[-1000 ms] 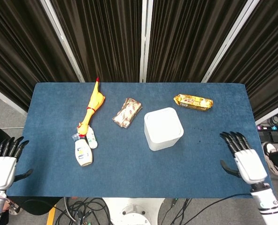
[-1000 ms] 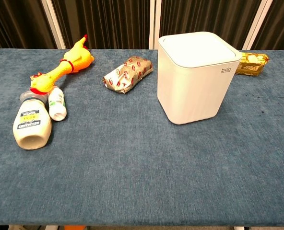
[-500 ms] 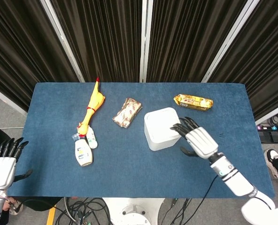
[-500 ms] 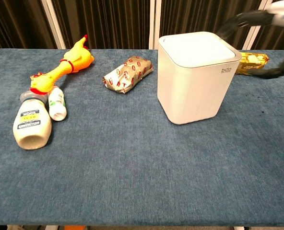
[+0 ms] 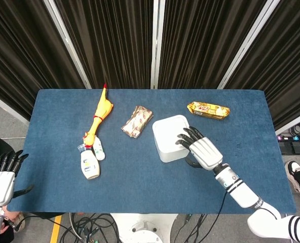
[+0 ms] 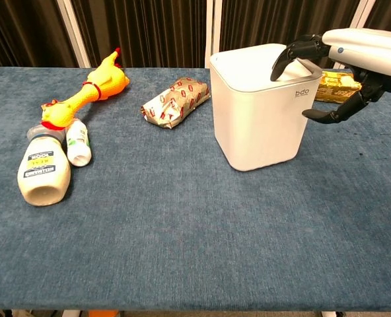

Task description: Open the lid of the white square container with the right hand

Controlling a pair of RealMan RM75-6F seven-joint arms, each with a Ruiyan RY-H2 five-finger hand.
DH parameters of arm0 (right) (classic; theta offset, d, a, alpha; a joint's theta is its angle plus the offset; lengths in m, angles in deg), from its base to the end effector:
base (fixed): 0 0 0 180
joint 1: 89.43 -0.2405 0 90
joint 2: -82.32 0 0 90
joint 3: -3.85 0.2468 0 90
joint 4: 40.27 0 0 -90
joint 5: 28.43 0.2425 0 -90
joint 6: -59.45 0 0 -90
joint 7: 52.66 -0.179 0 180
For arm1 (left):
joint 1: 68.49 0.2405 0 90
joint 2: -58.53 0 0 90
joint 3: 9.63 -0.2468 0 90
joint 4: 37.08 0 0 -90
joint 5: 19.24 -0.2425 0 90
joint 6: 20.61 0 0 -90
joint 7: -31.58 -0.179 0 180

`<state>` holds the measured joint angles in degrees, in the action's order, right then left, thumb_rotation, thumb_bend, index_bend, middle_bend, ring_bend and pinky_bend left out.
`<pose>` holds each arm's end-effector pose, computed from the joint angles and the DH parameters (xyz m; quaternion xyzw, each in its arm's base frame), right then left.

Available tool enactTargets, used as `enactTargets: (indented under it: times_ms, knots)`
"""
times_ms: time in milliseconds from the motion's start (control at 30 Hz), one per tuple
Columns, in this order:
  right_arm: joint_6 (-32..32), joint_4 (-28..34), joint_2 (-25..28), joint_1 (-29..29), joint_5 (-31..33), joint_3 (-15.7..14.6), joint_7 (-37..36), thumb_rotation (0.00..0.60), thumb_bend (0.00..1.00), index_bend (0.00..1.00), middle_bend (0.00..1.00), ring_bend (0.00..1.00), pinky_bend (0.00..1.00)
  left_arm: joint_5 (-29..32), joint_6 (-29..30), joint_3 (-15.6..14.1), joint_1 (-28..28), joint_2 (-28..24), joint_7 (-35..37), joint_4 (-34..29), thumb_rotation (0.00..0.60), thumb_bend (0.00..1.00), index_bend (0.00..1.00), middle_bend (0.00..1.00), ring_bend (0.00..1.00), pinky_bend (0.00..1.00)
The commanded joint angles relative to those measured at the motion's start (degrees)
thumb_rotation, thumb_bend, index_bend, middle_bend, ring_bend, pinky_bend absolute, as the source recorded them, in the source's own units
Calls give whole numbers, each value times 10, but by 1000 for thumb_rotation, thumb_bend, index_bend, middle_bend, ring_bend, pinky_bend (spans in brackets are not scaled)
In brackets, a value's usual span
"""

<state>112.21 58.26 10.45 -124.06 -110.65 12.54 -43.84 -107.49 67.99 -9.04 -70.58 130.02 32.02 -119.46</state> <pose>-0.1409 -0.3312 -0.0013 0.7805 -0.3466 0.3847 0.3502 -0.3402 0.1939 0.1014 -0.5985 -0.3758 -0.3772 0.5986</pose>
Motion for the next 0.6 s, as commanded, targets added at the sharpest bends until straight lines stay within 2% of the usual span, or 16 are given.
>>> enactTargets:
  times_ms: [33,300,433,600]
  knots:
    - [83,6,1,23,-25,12,-8,600,260,288,216,0,0,-1,4,0,2,0,2,1,600,0,149,81,0,3]
    - [195,28,53,91,-34,7,-21,600,260,71,114,0,0,-8,11,1,2,-2,1,-2,600,0,149,81,0,3]
    - [248,30,80,146,-44,-25,-39,600,260,53,96,0,0,-13,12,-1,2,-5,-2,-7,600,0,149,81,0,3]
    - [307,16,87,213,-62,-73,-65,600,260,54,94,0,0,-17,14,-3,3,-7,-6,-11,600,0,149,81,0,3]
